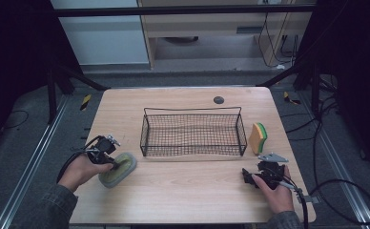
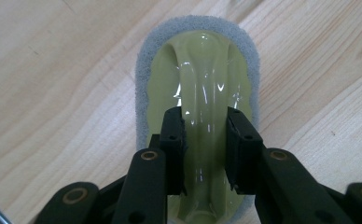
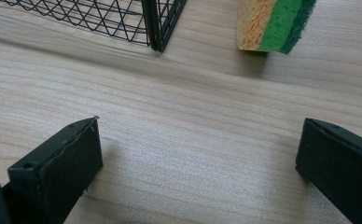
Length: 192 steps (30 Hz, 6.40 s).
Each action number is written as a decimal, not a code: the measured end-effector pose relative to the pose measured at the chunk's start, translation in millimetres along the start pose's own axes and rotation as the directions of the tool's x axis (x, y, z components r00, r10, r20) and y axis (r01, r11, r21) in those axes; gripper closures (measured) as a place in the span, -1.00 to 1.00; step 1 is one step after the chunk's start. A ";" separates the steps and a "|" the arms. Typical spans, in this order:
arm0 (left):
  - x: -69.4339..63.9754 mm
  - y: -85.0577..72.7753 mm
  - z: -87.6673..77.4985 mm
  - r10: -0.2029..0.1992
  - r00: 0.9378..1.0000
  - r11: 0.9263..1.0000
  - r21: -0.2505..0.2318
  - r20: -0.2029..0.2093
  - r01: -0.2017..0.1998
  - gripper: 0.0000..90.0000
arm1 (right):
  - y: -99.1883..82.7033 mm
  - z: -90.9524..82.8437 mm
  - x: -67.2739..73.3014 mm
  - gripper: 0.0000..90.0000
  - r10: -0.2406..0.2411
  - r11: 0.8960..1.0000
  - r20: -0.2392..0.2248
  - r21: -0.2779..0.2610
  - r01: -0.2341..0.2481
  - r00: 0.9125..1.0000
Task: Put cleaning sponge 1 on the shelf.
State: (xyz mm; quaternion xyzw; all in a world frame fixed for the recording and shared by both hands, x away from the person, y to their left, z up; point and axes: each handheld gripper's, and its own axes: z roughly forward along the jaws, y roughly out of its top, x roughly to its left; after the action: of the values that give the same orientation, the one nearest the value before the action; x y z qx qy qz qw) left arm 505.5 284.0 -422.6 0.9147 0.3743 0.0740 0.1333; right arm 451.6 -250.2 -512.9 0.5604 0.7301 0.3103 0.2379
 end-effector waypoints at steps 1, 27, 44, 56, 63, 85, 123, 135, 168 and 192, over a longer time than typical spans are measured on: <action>-0.9 0.2 -3.0 0.011 1.000 1.000 -0.006 -0.002 -0.011 0.57 | 0.0 0.0 0.0 -0.99 -0.001 1.000 0.000 0.000 0.001 1.000; -2.8 18.8 -83.9 0.231 0.957 0.959 -0.127 -0.176 -0.255 0.57 | 0.3 0.4 -0.2 -0.99 -0.004 1.000 -0.003 -0.002 0.004 1.000; -8.5 44.3 -98.2 0.321 0.916 0.922 -0.141 -0.242 -0.361 0.57 | 0.2 0.2 -0.2 -0.99 -0.003 1.000 -0.003 -0.001 0.003 1.000; -8.7 61.3 -103.4 0.360 0.893 0.901 -0.146 -0.270 -0.408 0.57 | -0.1 0.7 0.2 -0.99 -0.003 1.000 -0.001 -0.004 0.003 1.000; -11.1 77.7 -107.6 0.401 0.871 0.880 -0.145 -0.282 -0.452 0.57 | -0.2 0.7 0.0 -0.99 -0.005 1.000 0.000 -0.006 0.005 1.000; -32.5 122.5 -100.3 0.501 0.810 0.824 -0.115 -0.305 -0.554 0.57 | 0.0 1.0 -0.2 -0.99 -0.009 1.000 -0.003 -0.007 0.009 1.000; -60.6 171.4 -70.5 0.611 0.740 0.754 -0.078 -0.282 -0.653 0.57 | 0.3 1.7 -0.6 -0.99 -0.015 1.000 -0.006 -0.010 0.015 1.000; -59.8 178.7 -43.0 0.646 0.723 0.737 -0.047 -0.244 -0.674 0.57 | 0.5 1.6 -0.6 -0.99 -0.018 1.000 -0.006 -0.007 0.018 1.000; -47.0 174.1 5.3 0.633 0.753 0.761 -0.037 -0.182 -0.648 0.57 | 1.1 2.1 -0.6 -0.99 -0.021 1.000 -0.010 -0.007 0.021 1.000; -44.0 177.1 35.0 0.620 0.774 0.780 -0.008 -0.128 -0.626 0.57 | 1.0 2.1 -0.7 -0.99 -0.022 1.000 -0.010 -0.007 0.021 1.000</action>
State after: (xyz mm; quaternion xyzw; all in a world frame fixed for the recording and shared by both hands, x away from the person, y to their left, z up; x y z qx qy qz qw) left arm 600.3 125.2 -404.5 0.9773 0.0558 0.1771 0.1019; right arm 453.9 -250.3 -513.6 0.5501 0.7363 0.3129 0.2394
